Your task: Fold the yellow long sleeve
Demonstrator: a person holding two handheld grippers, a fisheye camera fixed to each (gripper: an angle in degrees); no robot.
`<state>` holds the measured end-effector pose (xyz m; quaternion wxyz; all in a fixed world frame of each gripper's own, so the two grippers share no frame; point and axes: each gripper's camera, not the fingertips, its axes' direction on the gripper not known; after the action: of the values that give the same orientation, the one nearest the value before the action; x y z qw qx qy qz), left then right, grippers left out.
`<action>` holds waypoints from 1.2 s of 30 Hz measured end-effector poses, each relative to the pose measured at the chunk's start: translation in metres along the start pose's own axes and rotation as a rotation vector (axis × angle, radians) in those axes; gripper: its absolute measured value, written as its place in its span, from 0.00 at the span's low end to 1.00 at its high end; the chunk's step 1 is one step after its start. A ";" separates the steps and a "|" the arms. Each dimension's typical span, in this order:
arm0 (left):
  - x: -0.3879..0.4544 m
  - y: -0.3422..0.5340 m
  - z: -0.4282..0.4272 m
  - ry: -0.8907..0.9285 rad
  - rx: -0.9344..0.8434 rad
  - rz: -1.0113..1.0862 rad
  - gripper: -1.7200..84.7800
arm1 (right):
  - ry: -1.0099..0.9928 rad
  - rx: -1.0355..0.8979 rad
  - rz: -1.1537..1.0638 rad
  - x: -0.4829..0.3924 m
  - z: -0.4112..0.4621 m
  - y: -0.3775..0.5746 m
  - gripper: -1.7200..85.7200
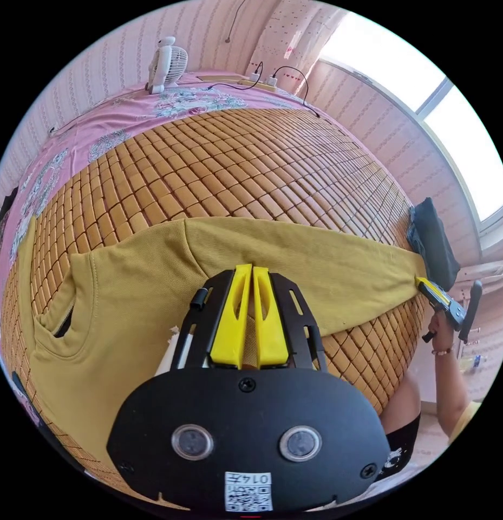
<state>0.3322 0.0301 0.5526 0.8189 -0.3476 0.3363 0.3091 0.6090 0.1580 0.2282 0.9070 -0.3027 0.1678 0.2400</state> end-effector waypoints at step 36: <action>-0.063 0.463 -0.143 -0.073 0.080 -0.391 0.04 | -0.687 0.020 -1.033 -0.494 -0.175 -0.015 0.10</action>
<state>-0.0954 0.1642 0.3574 0.8882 -0.3619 0.2445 0.1431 0.1799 -0.1273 0.3242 0.9110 -0.2418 -0.2995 -0.1478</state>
